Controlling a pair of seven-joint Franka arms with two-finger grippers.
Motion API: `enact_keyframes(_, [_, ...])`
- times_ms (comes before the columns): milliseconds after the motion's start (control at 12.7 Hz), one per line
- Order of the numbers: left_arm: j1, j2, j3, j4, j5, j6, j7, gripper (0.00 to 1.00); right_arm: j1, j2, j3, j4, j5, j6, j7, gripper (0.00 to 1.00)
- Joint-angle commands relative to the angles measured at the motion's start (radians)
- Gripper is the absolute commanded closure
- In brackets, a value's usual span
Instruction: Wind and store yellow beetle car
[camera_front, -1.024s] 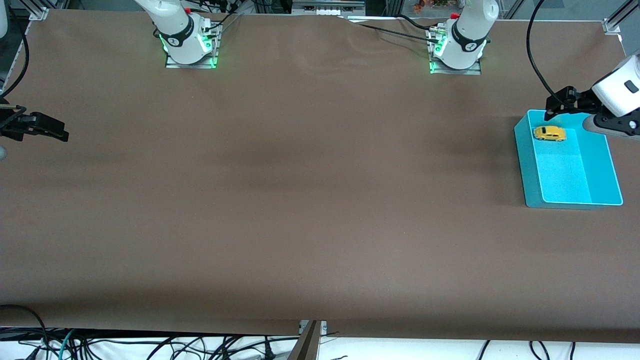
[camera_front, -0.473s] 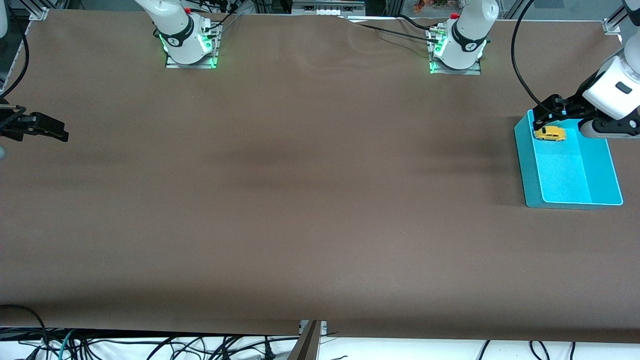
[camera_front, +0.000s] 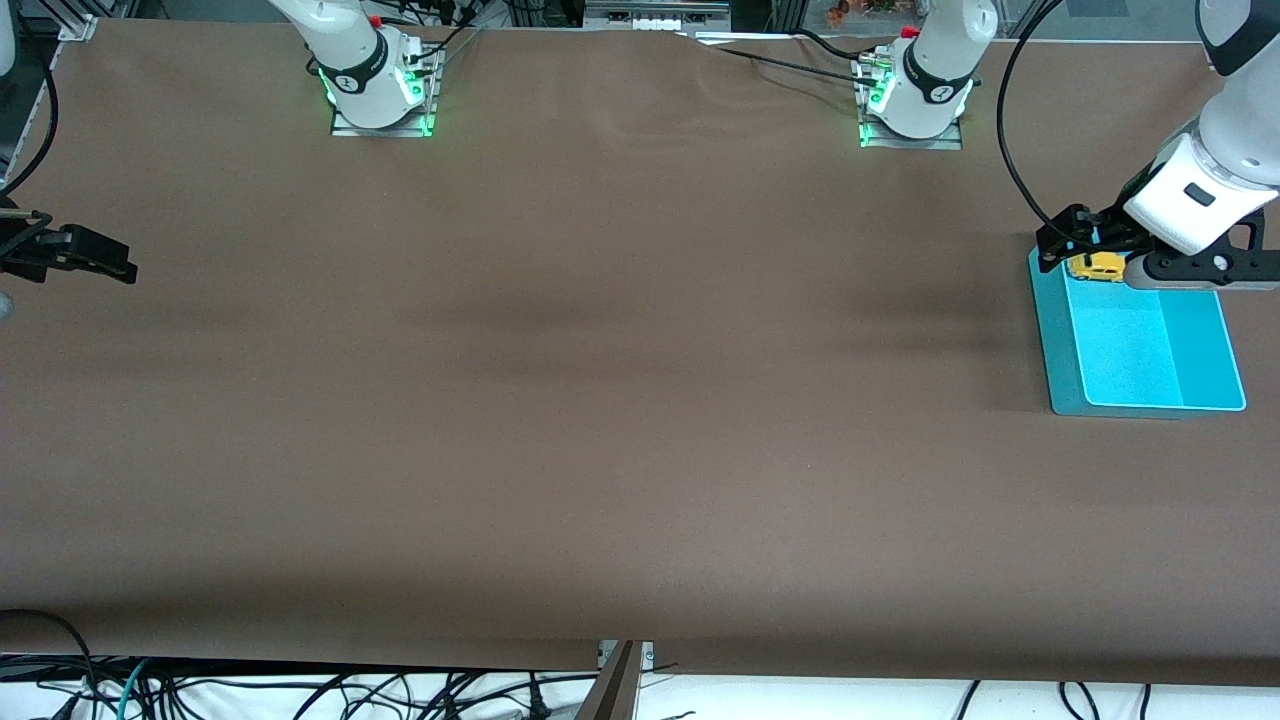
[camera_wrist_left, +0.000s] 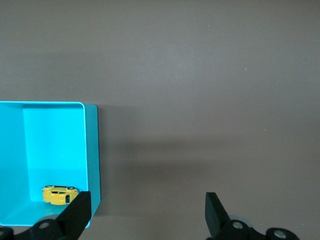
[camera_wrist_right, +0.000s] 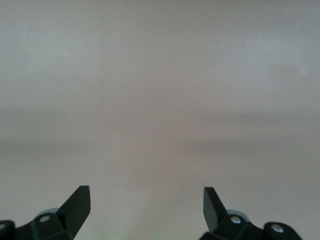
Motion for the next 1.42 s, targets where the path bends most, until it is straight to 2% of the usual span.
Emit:
enact_keyframes(0, [0.002,-0.037,0.011,-0.044,-0.008,0.008,-0.003,0.0,-0.005,-0.007,0.003,-0.004,0.002,0.004,0.008,0.0])
enact_keyframes(473, [0.007,-0.036,0.042,-0.041,-0.025,-0.039,-0.003,0.0,-0.005,-0.007,0.003,-0.004,0.002,0.006,0.008,0.0])
enact_keyframes(1339, [0.008,-0.034,0.045,-0.039,-0.048,-0.086,-0.001,0.0,-0.006,-0.007,0.002,-0.005,0.002,0.006,0.007,0.0])
